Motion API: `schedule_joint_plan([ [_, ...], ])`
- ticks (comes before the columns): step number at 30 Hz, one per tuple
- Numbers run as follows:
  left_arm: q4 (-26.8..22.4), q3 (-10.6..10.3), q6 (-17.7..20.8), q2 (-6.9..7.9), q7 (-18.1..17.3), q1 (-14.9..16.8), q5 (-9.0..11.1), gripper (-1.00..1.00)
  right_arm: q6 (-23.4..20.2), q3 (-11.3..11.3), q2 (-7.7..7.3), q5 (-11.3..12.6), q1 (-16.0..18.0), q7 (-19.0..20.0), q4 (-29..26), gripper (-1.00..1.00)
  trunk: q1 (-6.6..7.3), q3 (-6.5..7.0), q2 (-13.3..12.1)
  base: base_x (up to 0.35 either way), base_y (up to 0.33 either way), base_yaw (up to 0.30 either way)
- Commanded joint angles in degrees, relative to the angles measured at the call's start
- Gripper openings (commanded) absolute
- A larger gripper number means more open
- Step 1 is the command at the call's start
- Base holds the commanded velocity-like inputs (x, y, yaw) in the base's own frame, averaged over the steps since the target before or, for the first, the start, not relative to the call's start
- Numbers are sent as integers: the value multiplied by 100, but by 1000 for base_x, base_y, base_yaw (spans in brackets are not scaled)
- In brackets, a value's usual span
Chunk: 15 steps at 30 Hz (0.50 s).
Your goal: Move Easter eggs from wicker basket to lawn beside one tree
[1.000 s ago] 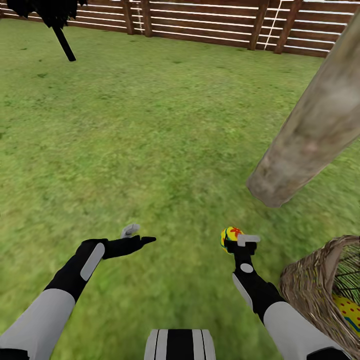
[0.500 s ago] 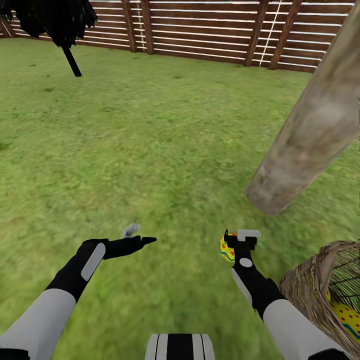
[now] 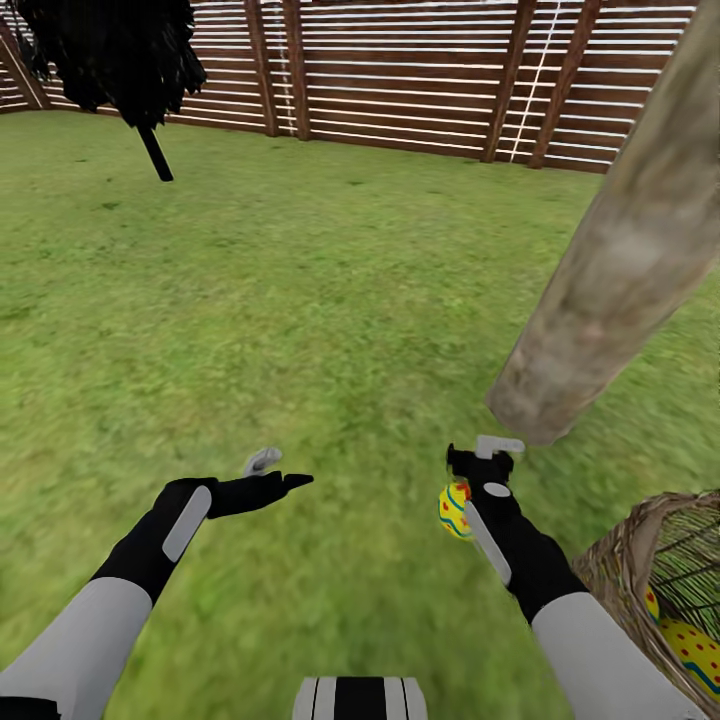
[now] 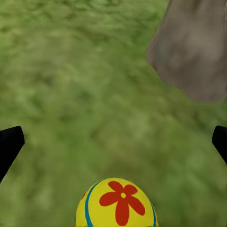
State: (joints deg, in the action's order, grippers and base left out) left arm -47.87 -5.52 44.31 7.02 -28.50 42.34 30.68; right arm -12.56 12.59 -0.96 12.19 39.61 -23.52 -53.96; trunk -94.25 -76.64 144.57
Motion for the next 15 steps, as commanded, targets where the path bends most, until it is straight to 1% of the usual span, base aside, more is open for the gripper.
schedule_joint_plan([
  [1,-3,-10,24,3,5,3,11,100,-143,26,-21,71,-77,-49,-238,100,2,18,0,0,0,0],
  [6,-3,-10,25,8,10,3,1,100,-251,24,-34,88,-219,-48,-671,100,15,129,-7,0,0,0],
  [12,-3,-8,25,17,111,3,-9,100,-321,32,-28,88,-570,-55,-1294,100,31,262,-15,0,0,0],
  [15,-3,-9,25,7,167,3,-10,100,-337,32,-27,86,-684,-56,-1454,100,38,337,-19,-68,0,-81],
])
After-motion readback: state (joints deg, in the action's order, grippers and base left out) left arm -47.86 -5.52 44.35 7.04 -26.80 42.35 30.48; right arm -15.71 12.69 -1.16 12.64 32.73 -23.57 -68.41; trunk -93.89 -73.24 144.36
